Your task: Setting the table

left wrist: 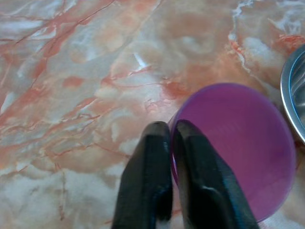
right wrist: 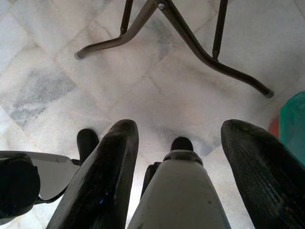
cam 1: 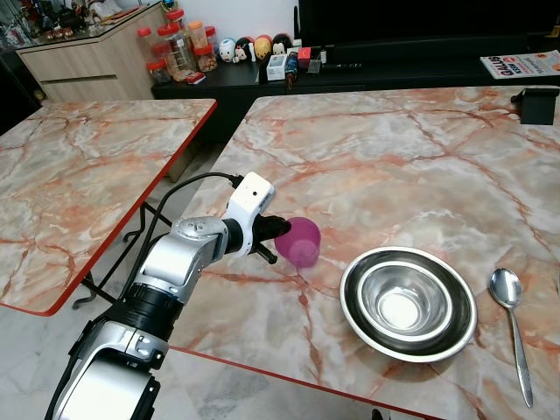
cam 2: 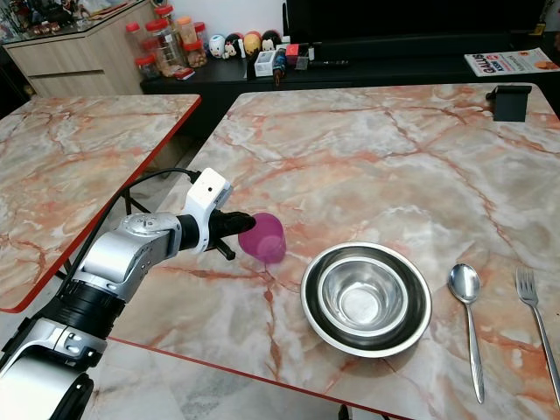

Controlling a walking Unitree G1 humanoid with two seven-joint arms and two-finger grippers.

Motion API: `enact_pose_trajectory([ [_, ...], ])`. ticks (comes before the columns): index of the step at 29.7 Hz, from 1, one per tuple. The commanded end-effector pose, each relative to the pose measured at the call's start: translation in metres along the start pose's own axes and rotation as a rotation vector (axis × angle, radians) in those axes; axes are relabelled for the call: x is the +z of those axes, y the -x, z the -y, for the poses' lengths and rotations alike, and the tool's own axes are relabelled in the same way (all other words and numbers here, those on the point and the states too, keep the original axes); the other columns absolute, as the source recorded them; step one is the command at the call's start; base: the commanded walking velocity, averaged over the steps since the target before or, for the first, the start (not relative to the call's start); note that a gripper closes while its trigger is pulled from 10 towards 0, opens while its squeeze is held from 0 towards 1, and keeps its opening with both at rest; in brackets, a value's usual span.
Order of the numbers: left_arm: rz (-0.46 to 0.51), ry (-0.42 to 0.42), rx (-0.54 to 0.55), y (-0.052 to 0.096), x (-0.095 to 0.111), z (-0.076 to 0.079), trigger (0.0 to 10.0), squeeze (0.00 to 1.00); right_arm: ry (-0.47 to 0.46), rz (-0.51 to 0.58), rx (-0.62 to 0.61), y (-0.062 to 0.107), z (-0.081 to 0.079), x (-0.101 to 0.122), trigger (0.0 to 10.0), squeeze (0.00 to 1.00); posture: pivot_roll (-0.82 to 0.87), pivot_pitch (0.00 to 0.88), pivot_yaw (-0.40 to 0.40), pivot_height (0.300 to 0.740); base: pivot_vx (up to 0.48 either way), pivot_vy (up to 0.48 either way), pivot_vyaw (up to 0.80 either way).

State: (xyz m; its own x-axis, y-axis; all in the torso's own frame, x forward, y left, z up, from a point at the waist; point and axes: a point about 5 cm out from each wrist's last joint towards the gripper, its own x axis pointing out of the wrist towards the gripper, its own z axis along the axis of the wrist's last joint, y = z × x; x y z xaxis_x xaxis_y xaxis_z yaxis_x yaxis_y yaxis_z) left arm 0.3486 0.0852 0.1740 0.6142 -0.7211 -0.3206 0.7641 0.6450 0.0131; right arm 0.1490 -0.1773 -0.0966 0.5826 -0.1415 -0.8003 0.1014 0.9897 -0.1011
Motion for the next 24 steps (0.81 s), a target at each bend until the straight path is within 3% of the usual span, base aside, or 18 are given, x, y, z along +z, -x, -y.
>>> enact_pose_trajectory([
  [1, -0.002, -0.027, 0.025, 0.003, 0.005, -0.005, 10.0, 1.0, -0.015, -0.037, 0.007, 0.003, -0.005, -0.011, 10.0, 0.0, -0.03, 0.027, 0.184, 0.74, 0.0, 0.0, 0.0],
  [2, -0.002, -0.027, 0.027, 0.003, 0.005, -0.005, 10.0, 1.0, -0.015, -0.037, 0.007, 0.003, -0.005, -0.01, 10.0, 0.0, -0.03, 0.027, 0.184, 0.74, 0.0, 0.0, 0.0],
  [3, -0.002, -0.028, 0.027, 0.003, 0.005, -0.005, 10.0, 0.02, -0.015, -0.037, 0.007, 0.003, -0.005, -0.01, 10.0, 0.0, -0.03, 0.027, 0.184, 0.74, 0.0, 0.0, 0.0],
  [12, 0.001, -0.026, 0.039, 0.002, 0.004, -0.005, 10.0, 0.0, -0.016, -0.037, 0.008, 0.003, -0.005, -0.01, 10.0, 0.0, -0.03, 0.028, 0.183, 0.74, 0.0, 0.0, 0.0],
  [19, 0.105, -0.018, 0.09, 0.001, 0.017, -0.008, 10.0, 0.0, -0.016, -0.04, 0.009, 0.003, -0.006, -0.012, 10.0, 0.0, -0.03, 0.03, 0.183, 0.74, 0.0, 0.0, 0.0],
  [24, 0.122, -0.019, 0.099, 0.001, 0.02, -0.009, 10.0, 0.0, -0.017, -0.039, 0.01, 0.003, -0.006, -0.011, 10.0, 0.0, -0.03, 0.03, 0.184, 0.74, 0.0, 0.0, 0.0],
])
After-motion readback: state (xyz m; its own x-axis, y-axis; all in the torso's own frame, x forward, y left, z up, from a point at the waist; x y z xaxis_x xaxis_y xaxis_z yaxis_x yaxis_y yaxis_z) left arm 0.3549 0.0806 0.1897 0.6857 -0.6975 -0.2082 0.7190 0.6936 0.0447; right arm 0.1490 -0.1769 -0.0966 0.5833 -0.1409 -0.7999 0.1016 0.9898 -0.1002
